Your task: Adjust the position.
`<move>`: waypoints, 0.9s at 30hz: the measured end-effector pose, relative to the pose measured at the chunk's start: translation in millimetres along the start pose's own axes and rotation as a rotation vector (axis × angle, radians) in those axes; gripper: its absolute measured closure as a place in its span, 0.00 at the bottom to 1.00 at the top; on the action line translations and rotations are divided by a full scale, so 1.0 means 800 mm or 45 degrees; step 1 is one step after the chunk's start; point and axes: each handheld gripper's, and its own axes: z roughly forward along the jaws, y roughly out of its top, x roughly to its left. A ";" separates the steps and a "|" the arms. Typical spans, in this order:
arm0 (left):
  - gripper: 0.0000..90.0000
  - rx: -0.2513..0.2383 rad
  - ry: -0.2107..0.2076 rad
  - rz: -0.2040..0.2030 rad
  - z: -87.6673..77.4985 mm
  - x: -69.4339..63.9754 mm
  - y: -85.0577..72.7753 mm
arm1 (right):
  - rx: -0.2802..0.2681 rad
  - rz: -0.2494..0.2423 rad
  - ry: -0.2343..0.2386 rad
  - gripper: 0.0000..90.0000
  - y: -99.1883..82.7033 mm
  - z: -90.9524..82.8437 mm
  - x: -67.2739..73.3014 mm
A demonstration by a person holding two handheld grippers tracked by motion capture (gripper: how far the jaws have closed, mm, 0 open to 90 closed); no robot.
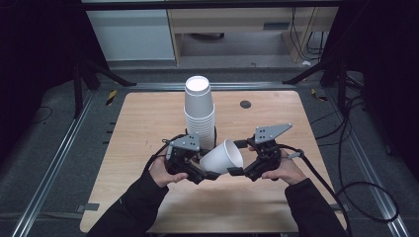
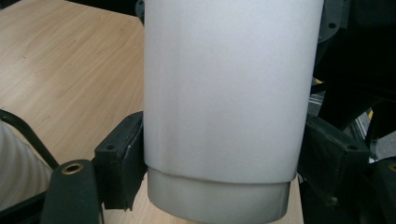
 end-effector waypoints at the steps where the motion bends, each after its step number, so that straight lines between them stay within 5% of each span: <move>1: 0.25 0.007 0.001 0.001 0.001 0.000 0.000 | -0.003 0.002 0.004 0.05 0.000 0.001 0.000; 27: 0.25 0.048 0.001 0.020 0.012 -0.001 -0.003 | 0.054 0.036 0.038 0.09 -0.006 0.015 -0.003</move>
